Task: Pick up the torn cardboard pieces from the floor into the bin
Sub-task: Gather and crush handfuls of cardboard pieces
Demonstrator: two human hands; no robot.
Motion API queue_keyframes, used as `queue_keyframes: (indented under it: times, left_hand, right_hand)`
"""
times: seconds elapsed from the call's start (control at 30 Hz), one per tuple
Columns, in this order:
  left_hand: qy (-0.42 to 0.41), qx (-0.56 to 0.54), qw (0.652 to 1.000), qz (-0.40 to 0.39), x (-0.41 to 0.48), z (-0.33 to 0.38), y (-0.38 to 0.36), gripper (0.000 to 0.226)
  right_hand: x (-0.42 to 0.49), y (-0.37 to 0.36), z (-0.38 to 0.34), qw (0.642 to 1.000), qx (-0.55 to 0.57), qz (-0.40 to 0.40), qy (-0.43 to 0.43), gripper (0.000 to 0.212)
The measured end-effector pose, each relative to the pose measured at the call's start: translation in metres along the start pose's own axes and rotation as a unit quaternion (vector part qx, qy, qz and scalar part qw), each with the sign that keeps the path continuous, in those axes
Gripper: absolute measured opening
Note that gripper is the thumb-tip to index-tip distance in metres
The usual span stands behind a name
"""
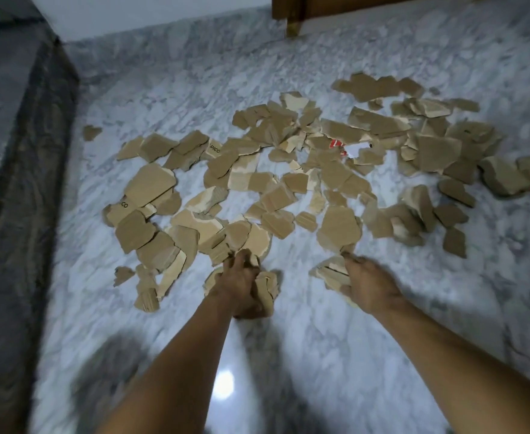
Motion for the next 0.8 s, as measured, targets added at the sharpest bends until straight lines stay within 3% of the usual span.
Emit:
queue_keyframes:
  times: [0.13,0.27,0.37,0.43,0.53,0.63,0.73,0.8]
  left_hand:
    - [-0.004,0.064,0.998,-0.017,0.001,0.002,0.005,0.076]
    - [0.006,0.119,0.993,0.021,-0.001,0.008,0.014,0.077]
    - [-0.016,0.005,1.000,0.012,0.000,0.016,0.024,0.082]
    - [-0.021,-0.064,0.997,0.027,0.001,0.021,0.027,0.074]
    - [-0.024,-0.101,0.994,0.041,-0.003,0.031,0.019,0.060]
    - [-0.015,-0.133,0.989,0.059,-0.006,0.038,0.005,0.069]
    - [0.012,-0.141,0.988,0.059,0.000,0.035,0.002,0.088]
    - [0.025,-0.103,0.993,0.047,0.008,0.032,0.003,0.078]
  right_hand:
    - [-0.008,-0.006,0.000,0.999,0.015,0.044,0.004,0.058]
    - [0.004,0.010,-0.001,1.000,0.020,-0.010,0.013,0.048]
    - [0.010,0.032,0.003,0.999,-0.002,0.041,0.023,0.040]
    - [0.007,0.033,0.009,0.997,-0.023,0.067,0.021,0.038]
    - [-0.007,0.009,0.017,0.998,-0.016,0.058,-0.003,0.045]
    - [-0.016,-0.008,0.021,0.997,0.014,0.078,-0.014,0.048]
    - [-0.008,-0.007,0.025,0.998,0.051,0.024,-0.031,0.050]
    - [0.008,0.006,0.029,0.986,0.141,-0.065,-0.056,0.061]
Point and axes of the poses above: each hand's wrist, its own x-axis towards the middle knuckle, its own y-axis out of the back of the hand, z = x × y, the point moved 2 cm from there along x, towards the middle knuckle, and after that the axes turned 2 degrees about -x, right-handed, at the moved point
